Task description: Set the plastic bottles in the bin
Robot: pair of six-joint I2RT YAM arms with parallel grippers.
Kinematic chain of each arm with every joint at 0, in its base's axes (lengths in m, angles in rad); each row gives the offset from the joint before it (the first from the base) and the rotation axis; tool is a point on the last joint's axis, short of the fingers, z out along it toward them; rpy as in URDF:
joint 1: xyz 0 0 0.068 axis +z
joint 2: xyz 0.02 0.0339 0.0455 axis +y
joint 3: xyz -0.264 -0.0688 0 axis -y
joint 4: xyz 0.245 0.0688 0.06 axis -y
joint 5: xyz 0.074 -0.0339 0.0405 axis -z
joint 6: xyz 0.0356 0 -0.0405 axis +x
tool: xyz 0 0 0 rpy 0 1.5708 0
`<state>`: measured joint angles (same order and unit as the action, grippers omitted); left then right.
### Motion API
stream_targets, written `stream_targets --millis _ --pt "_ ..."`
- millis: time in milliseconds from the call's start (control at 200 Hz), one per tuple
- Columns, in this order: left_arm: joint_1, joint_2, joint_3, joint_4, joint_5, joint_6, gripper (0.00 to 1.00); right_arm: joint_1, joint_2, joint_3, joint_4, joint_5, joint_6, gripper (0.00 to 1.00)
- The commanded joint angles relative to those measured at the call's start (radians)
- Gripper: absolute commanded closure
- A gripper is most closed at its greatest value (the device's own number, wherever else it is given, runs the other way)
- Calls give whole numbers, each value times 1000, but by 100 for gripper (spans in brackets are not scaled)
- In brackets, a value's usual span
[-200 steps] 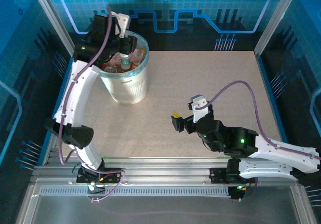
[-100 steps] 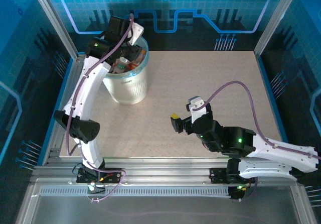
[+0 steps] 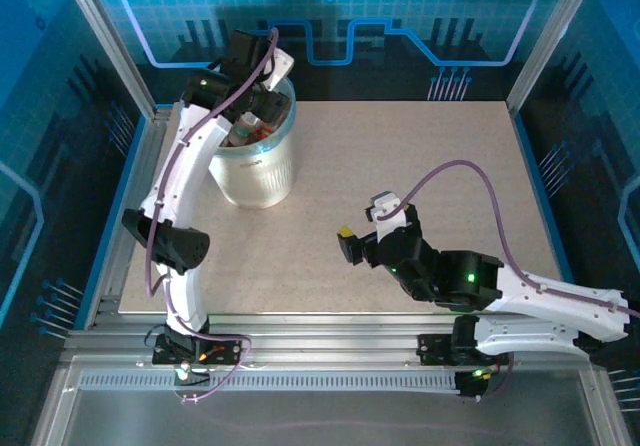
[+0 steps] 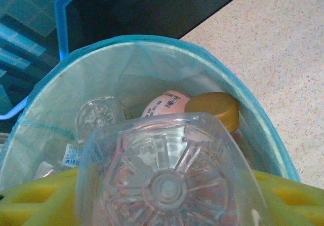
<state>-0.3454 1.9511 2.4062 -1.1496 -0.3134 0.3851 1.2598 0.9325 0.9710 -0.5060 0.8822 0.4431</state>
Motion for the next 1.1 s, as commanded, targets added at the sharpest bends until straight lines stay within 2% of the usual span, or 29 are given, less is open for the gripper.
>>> stream_targets --millis 0,185,420,615,725,845,1090 --pt "16 31 40 -156 46 -45 21 -15 -1 30 -8 18 9 0" --pt "16 -52 48 -57 170 -141 8 -18 1 35 -16 18 19 1" --pt "10 -139 -2 94 231 -242 14 -21 5 30 -18 12 32 1" --pt "-8 -61 30 138 190 -278 33 -28 23 28 -11 4 36 1" --pt "-23 8 76 54 100 -275 34 -30 37 39 -28 -2 49 1" --pt "-7 17 20 10 -32 -284 35 -31 43 32 -36 -2 72 1" --pt "91 -34 -110 55 0 -363 36 -31 55 28 -35 -9 82 2"
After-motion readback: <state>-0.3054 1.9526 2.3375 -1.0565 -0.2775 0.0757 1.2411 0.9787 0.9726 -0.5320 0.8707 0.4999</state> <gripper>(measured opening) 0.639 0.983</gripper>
